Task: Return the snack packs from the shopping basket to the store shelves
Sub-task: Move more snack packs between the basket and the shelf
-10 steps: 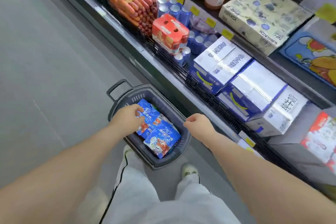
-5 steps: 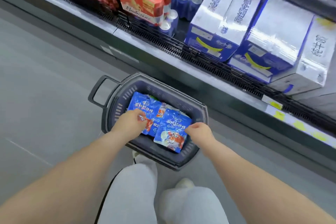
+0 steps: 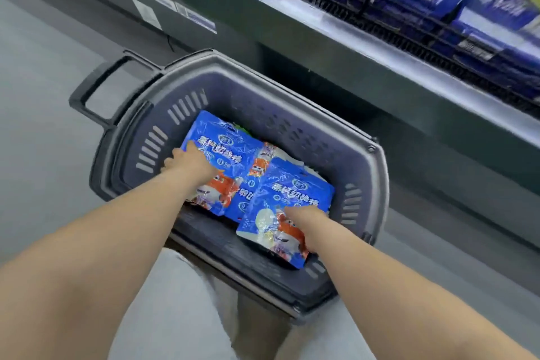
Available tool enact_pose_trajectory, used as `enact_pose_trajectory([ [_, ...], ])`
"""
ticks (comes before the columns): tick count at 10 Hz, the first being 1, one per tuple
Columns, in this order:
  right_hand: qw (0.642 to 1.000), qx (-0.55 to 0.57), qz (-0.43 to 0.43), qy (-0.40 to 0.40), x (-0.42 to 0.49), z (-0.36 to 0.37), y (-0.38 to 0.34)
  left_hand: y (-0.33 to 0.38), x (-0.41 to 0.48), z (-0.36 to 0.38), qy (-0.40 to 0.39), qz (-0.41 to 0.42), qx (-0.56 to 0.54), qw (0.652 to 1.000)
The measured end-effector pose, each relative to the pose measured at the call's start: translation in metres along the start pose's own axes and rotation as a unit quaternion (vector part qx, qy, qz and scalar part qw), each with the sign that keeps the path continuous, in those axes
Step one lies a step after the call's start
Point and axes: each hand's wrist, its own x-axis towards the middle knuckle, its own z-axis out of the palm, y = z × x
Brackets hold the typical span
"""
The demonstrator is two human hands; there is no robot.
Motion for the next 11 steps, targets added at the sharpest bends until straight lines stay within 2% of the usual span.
enact_pose_trajectory([
  [1, 0.998, 0.041, 0.004, 0.054, 0.015, -0.005, 0.007, -0.003, 0.011, 0.01, -0.006, -0.033, -0.037, 0.999],
  [2, 0.989, 0.103, -0.003, 0.101, 0.013, -0.011, 0.007, -0.005, 0.011, 0.012, -0.015, -0.032, -0.039, 0.999],
  [3, 0.98, 0.181, -0.025, 0.082, 0.012, -0.011, 0.002, -0.006, 0.008, 0.011, -0.017, -0.064, -0.079, 0.995],
  [4, 0.983, 0.162, -0.036, 0.08, 0.012, -0.011, -0.001, -0.005, 0.01, 0.012, -0.023, -0.063, -0.057, 0.996],
  [5, 0.979, 0.138, -0.062, 0.135, 0.015, -0.015, -0.006, -0.007, 0.013, 0.012, 0.001, -0.063, -0.03, 0.998],
  [6, 0.975, 0.146, -0.071, 0.149, 0.017, -0.019, -0.007, -0.011, 0.02, 0.011, 0.043, -0.073, -0.097, 0.992],
  [7, 0.975, 0.147, -0.063, 0.154, 0.015, -0.019, -0.009, -0.015, 0.023, 0.005, 0.037, -0.029, -0.147, 0.988],
  [8, 0.973, 0.149, -0.064, 0.163, 0.006, -0.017, -0.013, -0.015, 0.015, -0.005, -0.012, 0.004, -0.215, 0.977],
  [10, 0.974, 0.101, -0.072, 0.192, -0.071, -0.026, -0.039, -0.001, -0.039, -0.051, -0.005, 0.078, -0.123, 0.989],
  [11, 0.973, 0.116, -0.074, 0.187, -0.136, -0.048, -0.059, 0.004, -0.08, -0.099, -0.006, 0.085, -0.128, 0.988],
])
